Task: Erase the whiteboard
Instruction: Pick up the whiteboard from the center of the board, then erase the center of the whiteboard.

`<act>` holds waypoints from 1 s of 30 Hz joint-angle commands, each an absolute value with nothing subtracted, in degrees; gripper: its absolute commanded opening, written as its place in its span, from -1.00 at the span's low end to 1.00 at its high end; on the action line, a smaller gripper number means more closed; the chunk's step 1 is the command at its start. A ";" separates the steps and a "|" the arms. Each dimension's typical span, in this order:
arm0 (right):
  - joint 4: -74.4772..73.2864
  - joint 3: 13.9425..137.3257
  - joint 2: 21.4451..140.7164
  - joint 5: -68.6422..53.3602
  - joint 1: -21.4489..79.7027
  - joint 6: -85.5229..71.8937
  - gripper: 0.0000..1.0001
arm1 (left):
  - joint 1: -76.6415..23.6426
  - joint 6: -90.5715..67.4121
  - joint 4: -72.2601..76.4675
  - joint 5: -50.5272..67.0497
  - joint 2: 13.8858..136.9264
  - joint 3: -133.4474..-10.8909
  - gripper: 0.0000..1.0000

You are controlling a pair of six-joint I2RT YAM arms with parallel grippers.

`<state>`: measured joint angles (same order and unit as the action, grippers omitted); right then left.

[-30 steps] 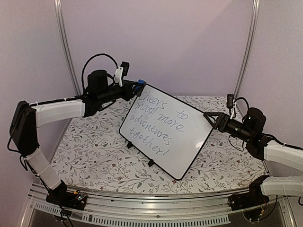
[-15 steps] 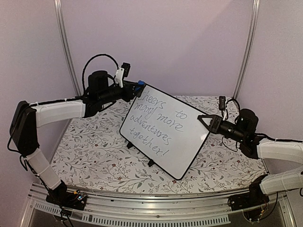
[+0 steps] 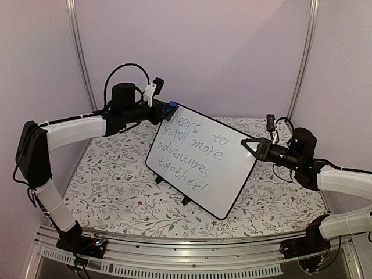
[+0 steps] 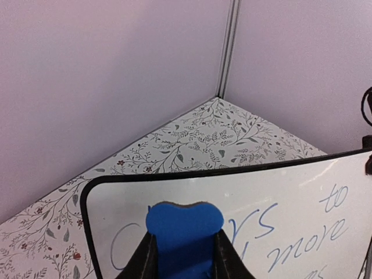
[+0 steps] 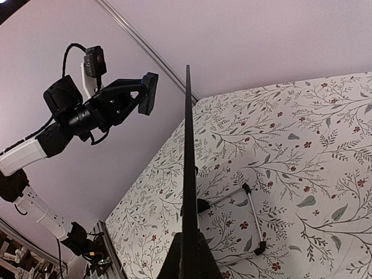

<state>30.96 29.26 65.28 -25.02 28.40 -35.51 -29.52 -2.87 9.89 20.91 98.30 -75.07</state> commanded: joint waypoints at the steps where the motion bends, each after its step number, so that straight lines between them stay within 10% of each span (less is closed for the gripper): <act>1: 24.21 34.38 63.13 -27.29 28.65 -30.56 -1.00 | -29.10 0.75 4.88 17.22 100.04 -77.43 -0.89; 30: 17.07 36.92 63.43 -33.05 28.65 -25.86 -1.00 | -29.14 -1.48 8.16 8.56 102.85 -72.43 -1.00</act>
<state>17.98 35.62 62.85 -28.40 28.18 -29.30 -29.45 0.34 6.59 8.73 101.82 -75.05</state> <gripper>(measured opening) 0.038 0.262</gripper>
